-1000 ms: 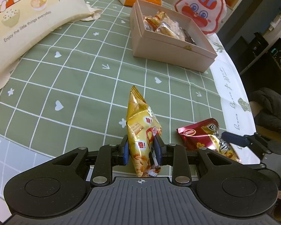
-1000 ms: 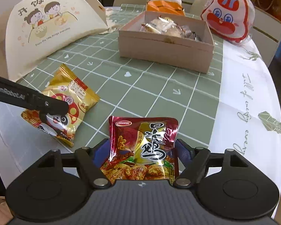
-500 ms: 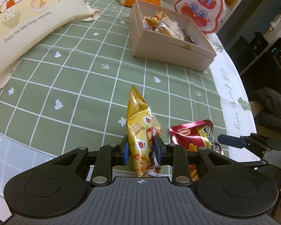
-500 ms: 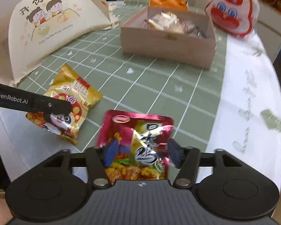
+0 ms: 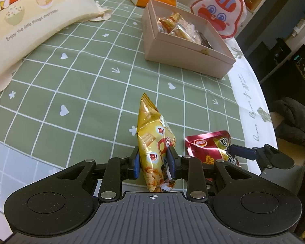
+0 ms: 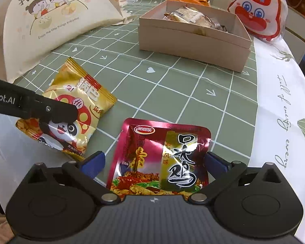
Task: Organize snacks
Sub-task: 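Grasp the red spicy chicken bag with the right tool while the left holds the panda bag, then carry both bags into the pink box and open both tools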
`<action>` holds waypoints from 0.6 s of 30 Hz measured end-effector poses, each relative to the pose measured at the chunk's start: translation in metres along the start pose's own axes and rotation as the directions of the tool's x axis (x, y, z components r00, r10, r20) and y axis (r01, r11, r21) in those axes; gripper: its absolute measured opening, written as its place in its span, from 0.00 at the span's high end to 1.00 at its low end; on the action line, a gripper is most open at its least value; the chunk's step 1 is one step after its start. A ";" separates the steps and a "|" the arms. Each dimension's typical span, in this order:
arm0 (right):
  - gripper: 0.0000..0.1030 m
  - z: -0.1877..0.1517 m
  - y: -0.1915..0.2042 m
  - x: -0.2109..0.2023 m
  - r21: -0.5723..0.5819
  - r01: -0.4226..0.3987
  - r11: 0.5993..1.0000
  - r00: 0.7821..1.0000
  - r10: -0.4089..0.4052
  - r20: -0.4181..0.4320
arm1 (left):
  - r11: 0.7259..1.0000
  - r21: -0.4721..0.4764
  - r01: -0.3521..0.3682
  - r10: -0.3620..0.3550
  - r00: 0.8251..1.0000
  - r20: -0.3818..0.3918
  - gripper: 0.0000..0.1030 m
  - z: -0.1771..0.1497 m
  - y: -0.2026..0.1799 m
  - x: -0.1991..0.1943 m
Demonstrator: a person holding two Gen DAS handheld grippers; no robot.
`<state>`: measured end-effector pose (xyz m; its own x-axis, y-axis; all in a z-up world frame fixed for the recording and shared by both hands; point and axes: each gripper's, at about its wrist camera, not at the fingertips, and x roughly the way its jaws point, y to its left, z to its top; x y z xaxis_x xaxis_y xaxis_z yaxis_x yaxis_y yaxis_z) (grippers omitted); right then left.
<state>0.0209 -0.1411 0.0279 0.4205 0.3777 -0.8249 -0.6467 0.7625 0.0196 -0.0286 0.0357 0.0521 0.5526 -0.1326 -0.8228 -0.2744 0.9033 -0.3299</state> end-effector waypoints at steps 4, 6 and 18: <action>0.11 0.002 -0.005 -0.003 -0.004 -0.006 1.000 1.000 0.006 0.004 | 1.000 0.001 -0.002 0.002 1.000 -0.001 0.69 0.001 0.000 0.000; 0.17 0.003 -0.008 -0.006 0.005 -0.016 1.000 1.000 0.016 0.004 | 1.000 0.001 -0.002 0.002 1.000 -0.002 0.69 0.000 -0.001 0.000; 0.32 -0.001 -0.015 -0.028 -0.013 -0.023 1.000 0.999 0.024 0.036 | 1.000 0.018 -0.011 0.011 1.000 0.006 0.70 0.000 -0.007 -0.002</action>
<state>0.0186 -0.1639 0.0505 0.4278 0.4144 -0.8033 -0.6642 0.7469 0.0315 -0.0281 0.0298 0.0557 0.5545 -0.1204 -0.8234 -0.2665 0.9117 -0.3128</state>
